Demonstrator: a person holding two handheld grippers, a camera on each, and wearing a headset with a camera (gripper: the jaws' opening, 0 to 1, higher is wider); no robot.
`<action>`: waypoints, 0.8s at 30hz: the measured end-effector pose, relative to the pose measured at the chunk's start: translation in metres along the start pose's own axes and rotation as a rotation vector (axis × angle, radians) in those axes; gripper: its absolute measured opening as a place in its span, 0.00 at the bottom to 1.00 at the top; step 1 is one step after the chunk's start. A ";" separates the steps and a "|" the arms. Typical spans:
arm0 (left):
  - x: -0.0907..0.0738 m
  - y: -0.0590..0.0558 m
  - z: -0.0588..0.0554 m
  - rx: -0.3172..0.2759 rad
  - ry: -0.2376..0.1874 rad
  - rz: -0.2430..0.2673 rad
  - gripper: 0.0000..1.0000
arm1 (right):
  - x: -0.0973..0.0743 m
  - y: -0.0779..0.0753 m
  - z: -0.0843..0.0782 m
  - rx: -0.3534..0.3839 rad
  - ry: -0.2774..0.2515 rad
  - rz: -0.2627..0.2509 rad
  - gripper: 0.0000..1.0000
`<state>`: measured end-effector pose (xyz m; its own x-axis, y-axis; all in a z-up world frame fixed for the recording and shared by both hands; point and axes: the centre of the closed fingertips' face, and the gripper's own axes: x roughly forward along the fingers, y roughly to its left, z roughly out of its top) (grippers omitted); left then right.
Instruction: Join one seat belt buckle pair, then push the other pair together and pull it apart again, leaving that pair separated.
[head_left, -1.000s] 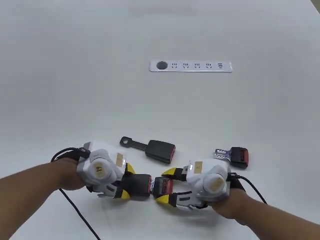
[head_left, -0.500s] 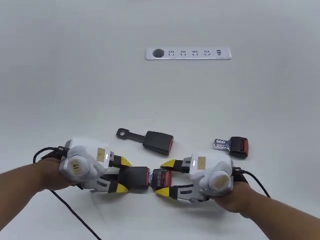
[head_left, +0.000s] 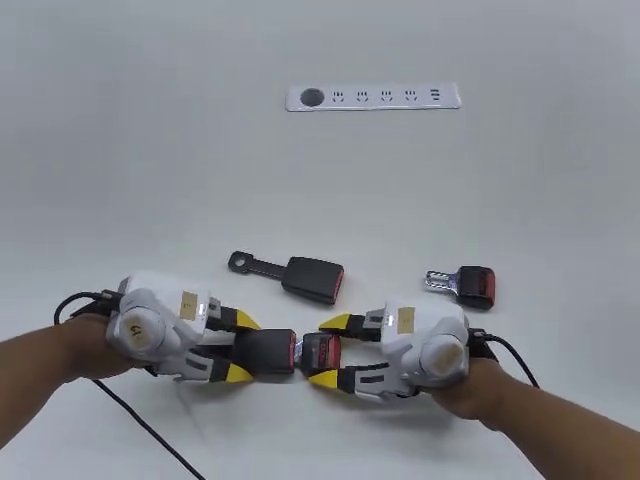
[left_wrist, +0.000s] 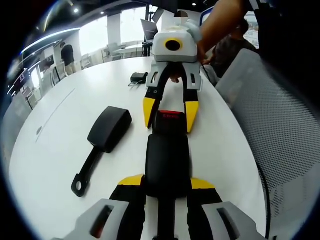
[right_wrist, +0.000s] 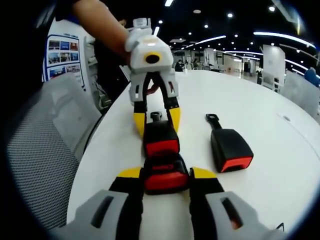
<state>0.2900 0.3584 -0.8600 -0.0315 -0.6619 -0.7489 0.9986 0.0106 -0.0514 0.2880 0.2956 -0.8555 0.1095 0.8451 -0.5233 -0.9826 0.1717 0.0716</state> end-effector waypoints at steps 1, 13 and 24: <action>0.000 0.000 0.001 0.000 0.000 0.000 0.32 | 0.000 0.000 0.000 0.006 -0.004 0.000 0.35; 0.000 -0.001 0.000 0.005 0.009 -0.007 0.32 | -0.001 0.002 -0.001 0.014 -0.005 -0.008 0.35; -0.001 -0.002 0.000 -0.003 0.015 -0.016 0.32 | -0.001 0.003 -0.002 0.043 -0.002 -0.005 0.36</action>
<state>0.2883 0.3586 -0.8592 -0.0477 -0.6507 -0.7579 0.9979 0.0023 -0.0648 0.2847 0.2936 -0.8567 0.1144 0.8455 -0.5216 -0.9747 0.1971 0.1058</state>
